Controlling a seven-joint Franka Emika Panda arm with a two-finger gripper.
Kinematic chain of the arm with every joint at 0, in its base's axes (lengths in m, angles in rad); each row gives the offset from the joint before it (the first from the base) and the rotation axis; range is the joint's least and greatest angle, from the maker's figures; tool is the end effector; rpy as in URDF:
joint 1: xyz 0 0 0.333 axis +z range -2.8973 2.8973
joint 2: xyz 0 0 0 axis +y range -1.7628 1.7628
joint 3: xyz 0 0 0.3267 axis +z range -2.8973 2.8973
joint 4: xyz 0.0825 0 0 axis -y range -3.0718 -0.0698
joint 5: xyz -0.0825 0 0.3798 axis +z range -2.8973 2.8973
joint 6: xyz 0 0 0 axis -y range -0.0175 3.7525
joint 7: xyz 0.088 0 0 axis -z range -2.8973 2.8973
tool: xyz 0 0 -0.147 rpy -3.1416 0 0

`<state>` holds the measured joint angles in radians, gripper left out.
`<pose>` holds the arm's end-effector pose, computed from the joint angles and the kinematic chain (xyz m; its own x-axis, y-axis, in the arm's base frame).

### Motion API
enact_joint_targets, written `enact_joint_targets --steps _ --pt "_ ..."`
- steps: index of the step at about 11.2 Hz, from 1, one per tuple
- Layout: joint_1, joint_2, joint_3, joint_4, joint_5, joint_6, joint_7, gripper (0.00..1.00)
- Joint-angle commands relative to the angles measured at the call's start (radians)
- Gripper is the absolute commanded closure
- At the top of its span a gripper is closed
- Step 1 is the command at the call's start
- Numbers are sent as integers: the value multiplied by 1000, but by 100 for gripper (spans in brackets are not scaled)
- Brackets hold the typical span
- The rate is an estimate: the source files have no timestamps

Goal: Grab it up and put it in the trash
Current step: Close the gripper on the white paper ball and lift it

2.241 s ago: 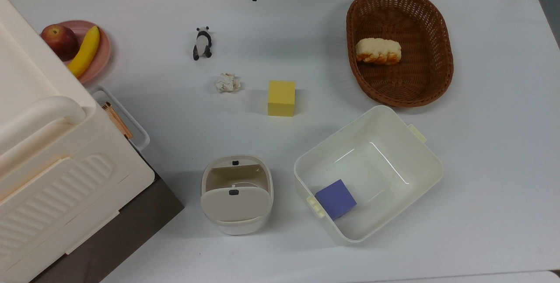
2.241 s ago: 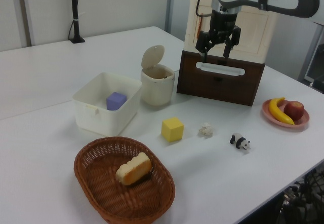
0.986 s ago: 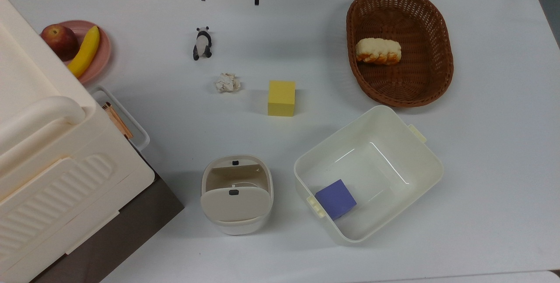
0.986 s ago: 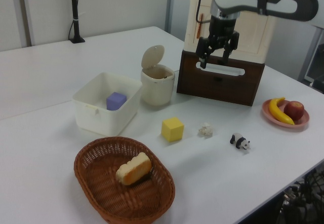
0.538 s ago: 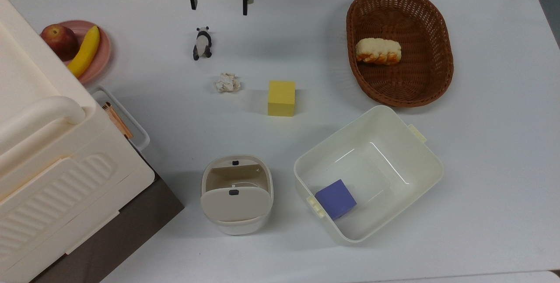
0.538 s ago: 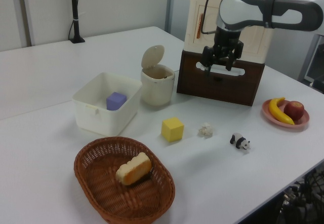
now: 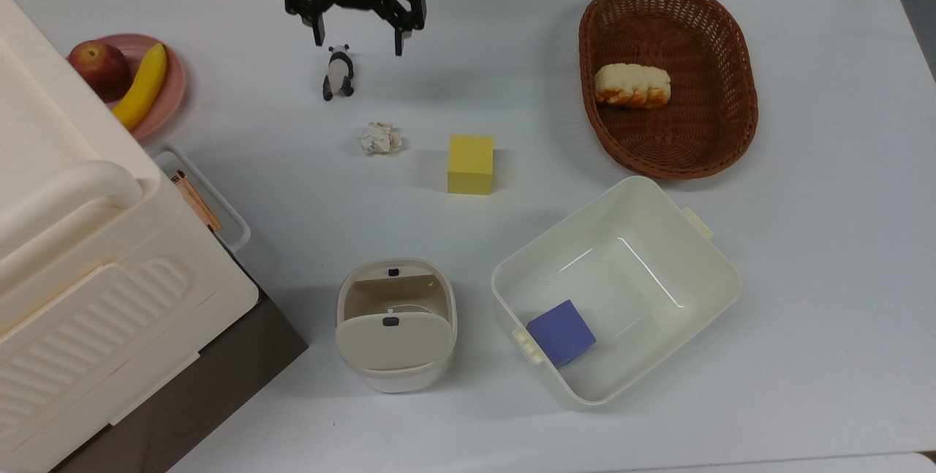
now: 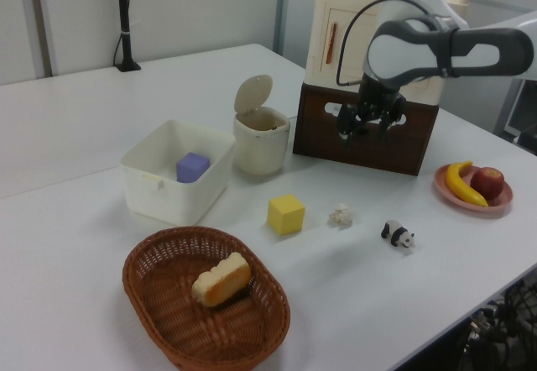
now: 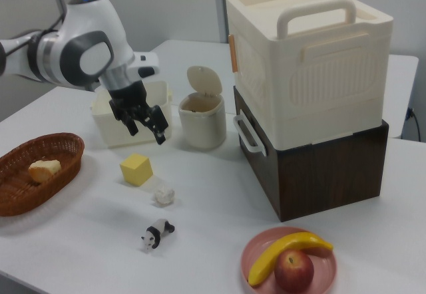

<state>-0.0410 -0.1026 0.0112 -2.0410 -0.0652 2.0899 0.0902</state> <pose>0.5415 -0.0215 0.4751 0.9841 -0.0869 0.1549 -0.0954 -0.9943 0.0482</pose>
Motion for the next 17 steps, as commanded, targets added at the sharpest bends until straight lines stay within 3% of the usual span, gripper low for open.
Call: enact_joint_targets --steps 1,9,15,16,17 --pt "-8 62 -5 -24 21 71 -6 0" --pt "-8 299 -5 -2 13 164 2 0" --pt "-3 343 -5 -2 12 171 3 0" --pt "-3 345 -5 -2 11 171 2 8" --pt "-2 354 -5 -2 10 170 3 30"
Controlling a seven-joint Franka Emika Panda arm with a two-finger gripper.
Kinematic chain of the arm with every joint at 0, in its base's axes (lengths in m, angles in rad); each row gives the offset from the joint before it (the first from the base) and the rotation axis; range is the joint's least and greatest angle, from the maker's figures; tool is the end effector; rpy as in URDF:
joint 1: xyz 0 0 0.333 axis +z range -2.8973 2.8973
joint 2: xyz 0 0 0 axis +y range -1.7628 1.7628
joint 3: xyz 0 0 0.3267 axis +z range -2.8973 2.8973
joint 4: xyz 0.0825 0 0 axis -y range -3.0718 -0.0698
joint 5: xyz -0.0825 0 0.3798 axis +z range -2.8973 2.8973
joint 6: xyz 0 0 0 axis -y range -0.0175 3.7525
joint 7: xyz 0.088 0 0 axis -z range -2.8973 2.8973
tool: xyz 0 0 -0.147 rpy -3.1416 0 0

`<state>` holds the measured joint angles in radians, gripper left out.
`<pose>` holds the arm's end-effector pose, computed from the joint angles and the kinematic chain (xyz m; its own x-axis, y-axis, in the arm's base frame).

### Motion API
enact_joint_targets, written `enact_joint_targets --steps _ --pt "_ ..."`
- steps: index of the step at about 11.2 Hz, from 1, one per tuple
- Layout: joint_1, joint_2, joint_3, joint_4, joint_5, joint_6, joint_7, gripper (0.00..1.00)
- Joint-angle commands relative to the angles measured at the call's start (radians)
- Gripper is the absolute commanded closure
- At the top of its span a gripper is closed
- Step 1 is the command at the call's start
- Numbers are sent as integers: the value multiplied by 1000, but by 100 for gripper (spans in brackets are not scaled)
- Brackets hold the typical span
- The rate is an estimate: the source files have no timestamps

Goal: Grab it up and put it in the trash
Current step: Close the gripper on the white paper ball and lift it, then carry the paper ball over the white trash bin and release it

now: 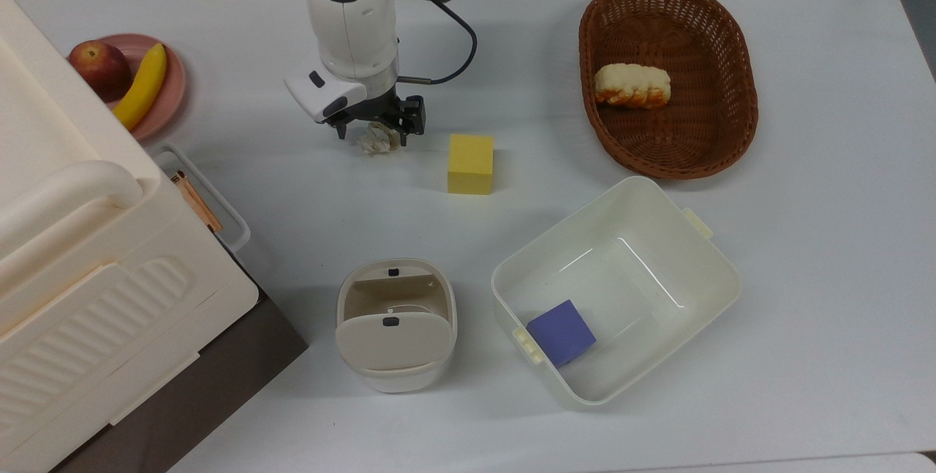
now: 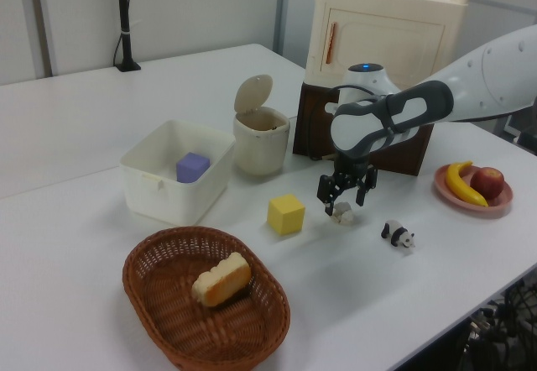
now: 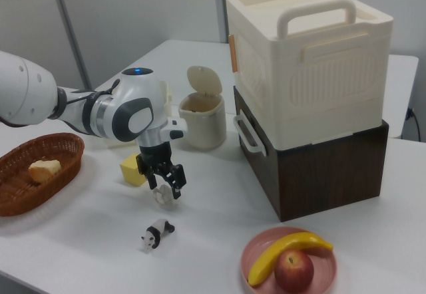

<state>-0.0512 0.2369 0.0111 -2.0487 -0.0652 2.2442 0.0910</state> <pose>0.5791 -0.0272 0.2942 0.9952 -0.0904 -0.0379 -0.0885 -0.9948 0.0503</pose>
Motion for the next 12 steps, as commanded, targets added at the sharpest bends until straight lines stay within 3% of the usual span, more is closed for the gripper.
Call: enact_joint_targets --steps 1,2,4,8,12 --pt "5 18 -5 8 10 17 1 70" --pt "2 19 -5 21 7 17 -19 88" --pt "2 22 -5 21 8 17 -66 95" --pt "-6 22 -5 111 41 28 -51 99" --pt "2 24 -3 295 119 28 -17 99"
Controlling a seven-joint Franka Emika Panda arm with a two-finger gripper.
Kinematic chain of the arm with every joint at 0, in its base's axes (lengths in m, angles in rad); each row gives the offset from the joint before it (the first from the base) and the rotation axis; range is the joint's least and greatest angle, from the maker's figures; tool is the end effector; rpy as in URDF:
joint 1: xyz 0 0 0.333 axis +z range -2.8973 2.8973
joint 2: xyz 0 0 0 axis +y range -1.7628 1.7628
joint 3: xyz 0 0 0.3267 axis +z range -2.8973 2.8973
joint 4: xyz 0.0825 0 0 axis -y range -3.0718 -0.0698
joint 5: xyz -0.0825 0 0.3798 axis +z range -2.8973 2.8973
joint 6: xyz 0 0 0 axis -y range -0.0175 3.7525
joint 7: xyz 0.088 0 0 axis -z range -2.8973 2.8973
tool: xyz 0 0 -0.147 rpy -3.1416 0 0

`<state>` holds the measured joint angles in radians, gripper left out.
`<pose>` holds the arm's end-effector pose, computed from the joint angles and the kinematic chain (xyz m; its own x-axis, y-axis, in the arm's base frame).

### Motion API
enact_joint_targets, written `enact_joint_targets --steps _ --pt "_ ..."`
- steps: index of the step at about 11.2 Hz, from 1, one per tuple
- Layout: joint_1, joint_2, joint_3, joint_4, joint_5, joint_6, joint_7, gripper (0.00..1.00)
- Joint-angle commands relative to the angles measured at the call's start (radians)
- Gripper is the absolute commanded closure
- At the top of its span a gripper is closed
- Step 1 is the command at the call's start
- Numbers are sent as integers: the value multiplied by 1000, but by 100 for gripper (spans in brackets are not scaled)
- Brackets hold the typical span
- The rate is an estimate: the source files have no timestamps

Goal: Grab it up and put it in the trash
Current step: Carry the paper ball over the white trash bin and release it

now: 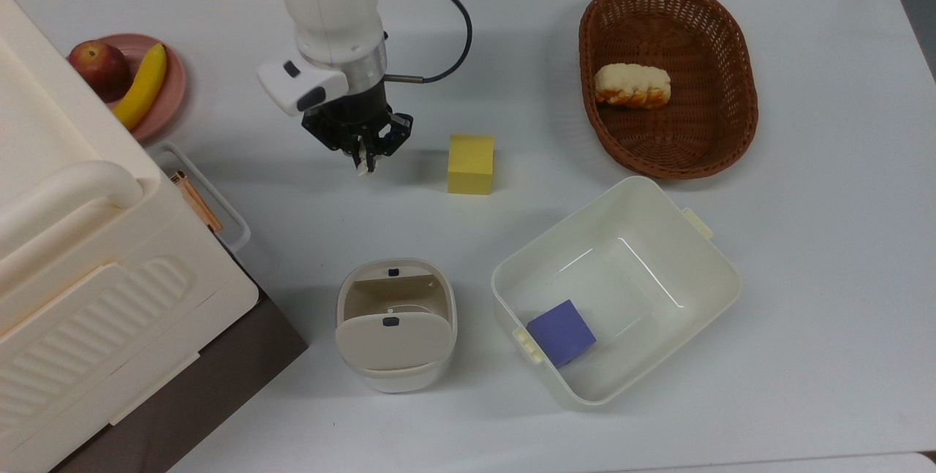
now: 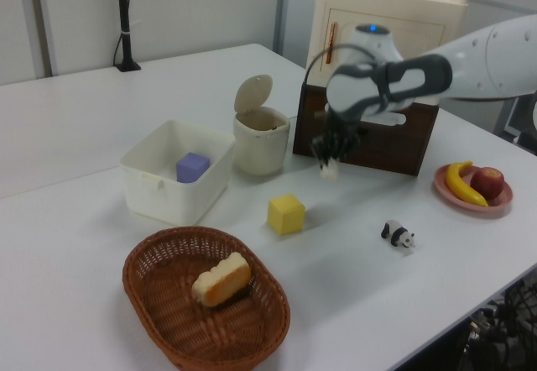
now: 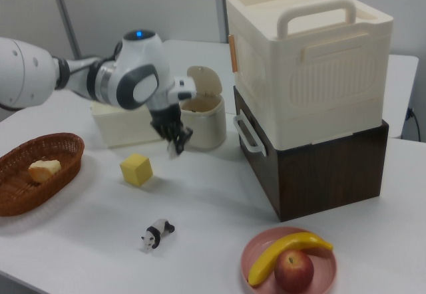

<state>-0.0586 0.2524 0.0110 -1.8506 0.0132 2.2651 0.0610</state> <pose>0.6405 -0.0301 0.3763 0.9801 -0.1169 0.1602 -0.1146 -0.9931 -0.0239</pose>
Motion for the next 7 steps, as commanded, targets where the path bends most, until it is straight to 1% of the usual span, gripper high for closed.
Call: enact_joint_targets --steps 1,3,4,5,7 --pt "13 17 -3 137 41 10 8 98" --pt "28 108 -3 274 37 10 11 98" --pt "39 149 -3 325 34 11 10 98" --pt "48 178 -3 359 34 42 5 98" --pt "68 191 -3 361 33 164 11 98"
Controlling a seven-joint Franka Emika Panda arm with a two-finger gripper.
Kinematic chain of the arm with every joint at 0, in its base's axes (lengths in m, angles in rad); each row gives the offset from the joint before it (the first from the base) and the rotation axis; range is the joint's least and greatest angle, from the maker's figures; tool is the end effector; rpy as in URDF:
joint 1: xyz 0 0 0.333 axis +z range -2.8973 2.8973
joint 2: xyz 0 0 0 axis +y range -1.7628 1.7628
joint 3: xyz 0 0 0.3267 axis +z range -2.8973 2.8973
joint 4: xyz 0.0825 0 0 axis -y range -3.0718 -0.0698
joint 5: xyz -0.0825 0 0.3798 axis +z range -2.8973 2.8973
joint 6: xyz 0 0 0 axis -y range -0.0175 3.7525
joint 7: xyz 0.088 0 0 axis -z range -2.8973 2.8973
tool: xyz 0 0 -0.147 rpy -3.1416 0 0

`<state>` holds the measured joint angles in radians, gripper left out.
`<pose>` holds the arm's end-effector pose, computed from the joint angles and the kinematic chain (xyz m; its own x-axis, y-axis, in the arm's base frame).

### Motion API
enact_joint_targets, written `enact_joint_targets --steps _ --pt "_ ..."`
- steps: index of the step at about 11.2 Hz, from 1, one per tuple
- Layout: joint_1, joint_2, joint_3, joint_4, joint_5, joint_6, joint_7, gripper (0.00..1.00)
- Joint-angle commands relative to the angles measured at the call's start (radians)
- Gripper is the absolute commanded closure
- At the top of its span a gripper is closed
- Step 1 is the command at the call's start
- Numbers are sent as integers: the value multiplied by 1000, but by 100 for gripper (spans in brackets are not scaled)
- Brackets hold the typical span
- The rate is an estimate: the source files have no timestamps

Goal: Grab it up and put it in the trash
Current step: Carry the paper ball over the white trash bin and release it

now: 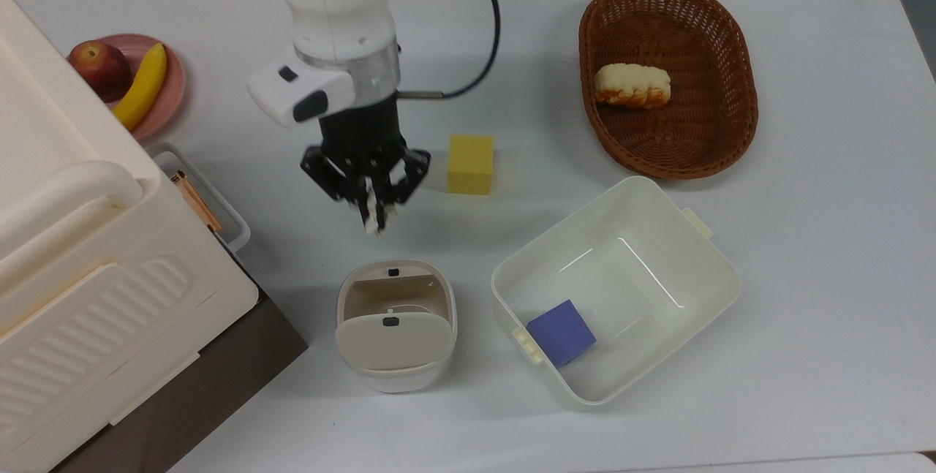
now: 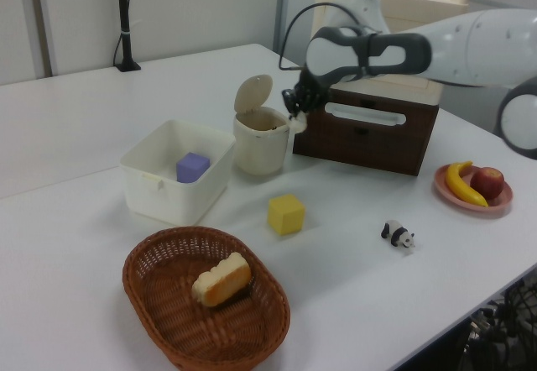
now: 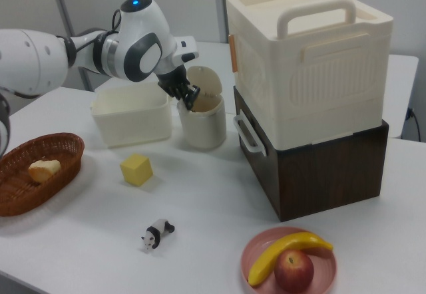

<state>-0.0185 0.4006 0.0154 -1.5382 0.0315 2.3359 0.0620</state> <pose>0.7254 -0.0024 0.4405 0.9192 -0.0900 0.3834 -0.0727 -0.9956 -0.0593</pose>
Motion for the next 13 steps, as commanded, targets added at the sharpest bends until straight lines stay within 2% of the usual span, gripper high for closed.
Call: enact_joint_targets --steps 1,7,9,10,11,12,13 --pt "35 56 -9 53 11 115 9 98" --pt "49 118 -14 55 -5 348 -1 96" --pt "48 124 -14 62 -25 365 1 92" --pt "46 135 -14 79 -27 365 5 82" --pt "46 138 -14 84 -28 365 5 34" --pt "48 136 -17 82 -60 365 -1 0" --pt "48 136 -14 81 -131 364 5 0"
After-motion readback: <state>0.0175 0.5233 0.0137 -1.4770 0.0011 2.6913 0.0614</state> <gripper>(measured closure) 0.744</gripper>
